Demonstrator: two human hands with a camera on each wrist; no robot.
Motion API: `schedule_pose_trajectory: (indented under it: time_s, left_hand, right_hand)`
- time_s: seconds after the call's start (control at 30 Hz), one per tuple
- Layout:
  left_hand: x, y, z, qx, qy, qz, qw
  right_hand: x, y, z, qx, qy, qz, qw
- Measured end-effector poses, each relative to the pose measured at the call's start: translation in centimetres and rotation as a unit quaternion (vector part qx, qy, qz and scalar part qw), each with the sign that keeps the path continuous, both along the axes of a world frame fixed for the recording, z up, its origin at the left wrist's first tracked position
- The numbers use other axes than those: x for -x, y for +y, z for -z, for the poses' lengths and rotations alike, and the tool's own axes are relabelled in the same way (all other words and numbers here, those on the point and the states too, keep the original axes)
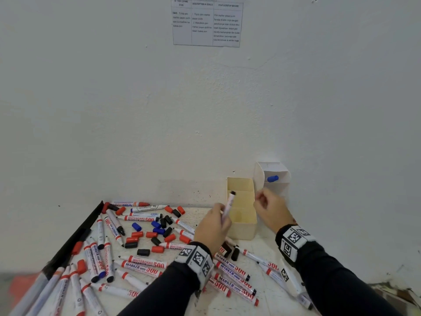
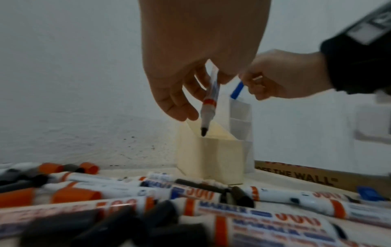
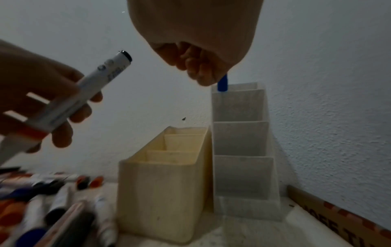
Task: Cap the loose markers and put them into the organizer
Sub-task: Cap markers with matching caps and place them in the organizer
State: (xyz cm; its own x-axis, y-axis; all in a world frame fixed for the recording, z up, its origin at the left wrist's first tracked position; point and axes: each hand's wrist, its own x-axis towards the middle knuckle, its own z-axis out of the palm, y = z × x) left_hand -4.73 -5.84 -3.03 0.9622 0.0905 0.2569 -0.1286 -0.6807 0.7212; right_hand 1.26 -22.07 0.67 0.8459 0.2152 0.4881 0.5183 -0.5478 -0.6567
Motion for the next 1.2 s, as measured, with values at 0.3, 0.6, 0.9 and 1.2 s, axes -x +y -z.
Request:
schedule_pose_trajectory:
  time_s: [0.3, 0.6, 0.9, 1.2]
  left_hand:
    - [2.8, 7.1, 1.0, 0.061, 0.126, -0.120, 0.983]
    - [3.6, 8.8, 1.7, 0.282, 0.139, -0.152, 0.937]
    - [3.8, 7.5, 1.1, 0.536, 0.070, -0.185, 0.821]
    - [5.3, 6.0, -0.3, 0.650, 0.052, -0.143, 0.745]
  right_hand:
    - [3.1, 3.8, 4.9, 0.380, 0.275, -0.047, 0.882]
    - [4.6, 5.2, 5.9, 0.297, 0.283, -0.015, 0.912]
    - [4.0, 4.6, 4.0, 0.077, 0.192, -0.053, 0.977]
    - [5.3, 5.3, 3.9, -0.023, 0.203, -0.078, 0.976]
